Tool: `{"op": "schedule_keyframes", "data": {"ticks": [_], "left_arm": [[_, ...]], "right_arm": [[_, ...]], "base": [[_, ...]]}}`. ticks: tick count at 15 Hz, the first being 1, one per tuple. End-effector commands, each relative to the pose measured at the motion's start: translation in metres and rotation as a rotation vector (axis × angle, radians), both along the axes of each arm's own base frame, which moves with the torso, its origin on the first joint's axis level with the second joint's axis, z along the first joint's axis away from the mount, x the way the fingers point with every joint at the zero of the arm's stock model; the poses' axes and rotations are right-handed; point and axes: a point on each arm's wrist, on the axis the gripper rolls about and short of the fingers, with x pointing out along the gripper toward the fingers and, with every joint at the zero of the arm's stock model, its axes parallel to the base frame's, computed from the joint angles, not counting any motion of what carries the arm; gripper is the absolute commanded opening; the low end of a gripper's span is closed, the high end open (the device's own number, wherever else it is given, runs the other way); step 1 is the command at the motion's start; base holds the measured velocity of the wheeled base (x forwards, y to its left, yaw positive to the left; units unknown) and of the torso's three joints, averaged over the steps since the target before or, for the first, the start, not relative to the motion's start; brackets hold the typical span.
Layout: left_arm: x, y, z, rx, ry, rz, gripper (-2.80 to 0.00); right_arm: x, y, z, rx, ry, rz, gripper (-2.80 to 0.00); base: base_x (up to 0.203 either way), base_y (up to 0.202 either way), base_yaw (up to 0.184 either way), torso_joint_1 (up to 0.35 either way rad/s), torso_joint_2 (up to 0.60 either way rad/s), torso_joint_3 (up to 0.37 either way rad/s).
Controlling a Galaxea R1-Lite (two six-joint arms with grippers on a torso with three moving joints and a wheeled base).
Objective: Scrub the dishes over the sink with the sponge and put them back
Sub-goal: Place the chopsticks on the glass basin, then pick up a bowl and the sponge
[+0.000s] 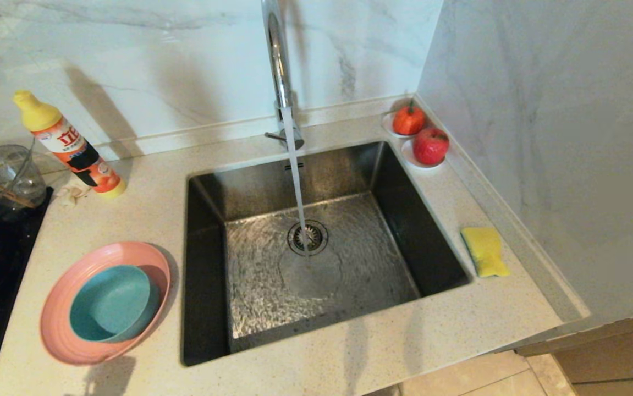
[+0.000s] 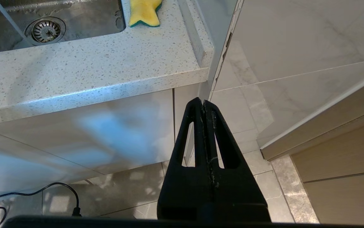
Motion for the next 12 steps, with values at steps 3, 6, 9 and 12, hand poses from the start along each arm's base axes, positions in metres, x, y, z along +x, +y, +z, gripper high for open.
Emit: {"op": "schedule_keyframes", "data": {"ticks": [3,6,9,12], "left_arm": [[-0.026,0.001,-0.03,-0.017,-0.063,-0.017,-2.8],[-0.025,0.001,-0.036,-0.127,-0.021,-0.006,-2.8],[-0.025,0.001,-0.036,-0.131,-0.024,-0.003,-2.8],[-0.025,0.001,-0.036,-0.176,-0.029,0.007,-2.8]], "right_arm": [[0.0,0.0,0.0,0.0,-0.001,0.0,-2.8],[0.0,0.0,0.0,0.0,-0.001,0.0,-2.8],[0.0,0.0,0.0,0.0,-0.001,0.0,-2.8],[0.0,0.0,0.0,0.0,-0.001,0.0,-2.8]], "base": [[0.0,0.0,0.0,0.0,0.0,0.0],[0.0,0.0,0.0,0.0,0.0,0.0],[0.0,0.0,0.0,0.0,0.0,0.0],[0.0,0.0,0.0,0.0,0.0,0.0]]}}
